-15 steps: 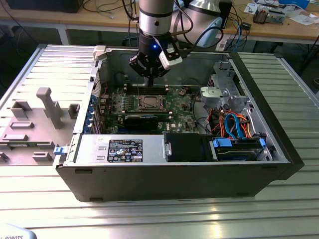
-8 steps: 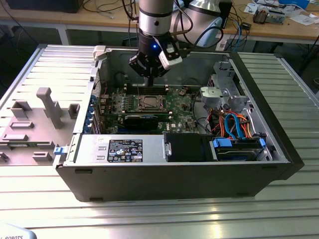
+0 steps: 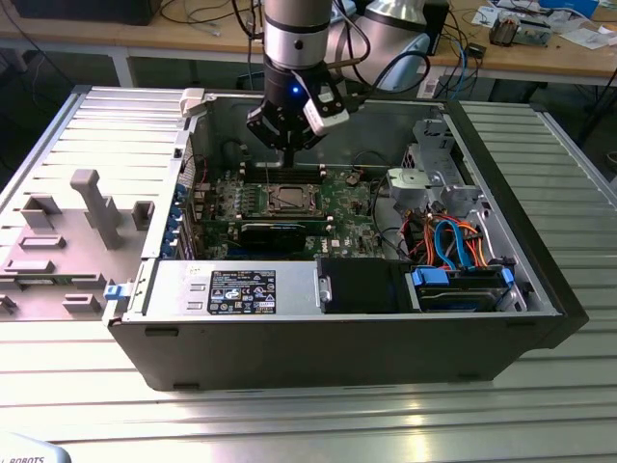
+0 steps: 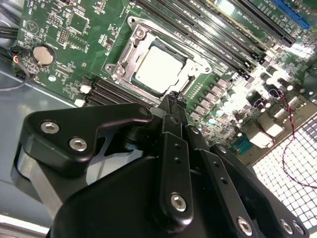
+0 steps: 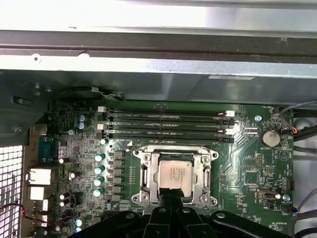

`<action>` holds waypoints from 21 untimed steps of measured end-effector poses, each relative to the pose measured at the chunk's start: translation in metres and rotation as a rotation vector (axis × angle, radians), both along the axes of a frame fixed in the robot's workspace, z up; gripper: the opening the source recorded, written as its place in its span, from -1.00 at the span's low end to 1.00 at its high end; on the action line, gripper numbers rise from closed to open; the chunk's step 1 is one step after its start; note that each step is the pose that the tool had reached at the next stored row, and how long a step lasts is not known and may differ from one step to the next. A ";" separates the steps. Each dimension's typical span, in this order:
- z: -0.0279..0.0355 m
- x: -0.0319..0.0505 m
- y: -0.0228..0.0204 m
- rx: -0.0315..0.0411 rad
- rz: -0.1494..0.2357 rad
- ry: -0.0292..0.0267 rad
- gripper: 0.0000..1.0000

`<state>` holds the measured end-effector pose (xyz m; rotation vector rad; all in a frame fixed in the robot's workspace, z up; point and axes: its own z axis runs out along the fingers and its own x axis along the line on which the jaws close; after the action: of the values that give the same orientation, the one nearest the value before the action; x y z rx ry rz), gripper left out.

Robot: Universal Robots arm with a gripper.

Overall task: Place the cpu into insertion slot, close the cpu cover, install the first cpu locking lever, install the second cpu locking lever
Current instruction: 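Install the first cpu locking lever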

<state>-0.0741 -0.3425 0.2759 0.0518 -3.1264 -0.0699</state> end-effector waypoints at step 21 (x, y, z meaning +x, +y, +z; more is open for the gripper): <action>0.0000 -0.0228 -0.0005 0.0000 0.000 -0.0017 -0.79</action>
<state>-0.0969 -0.3430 0.2759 0.0517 -3.1281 -0.0700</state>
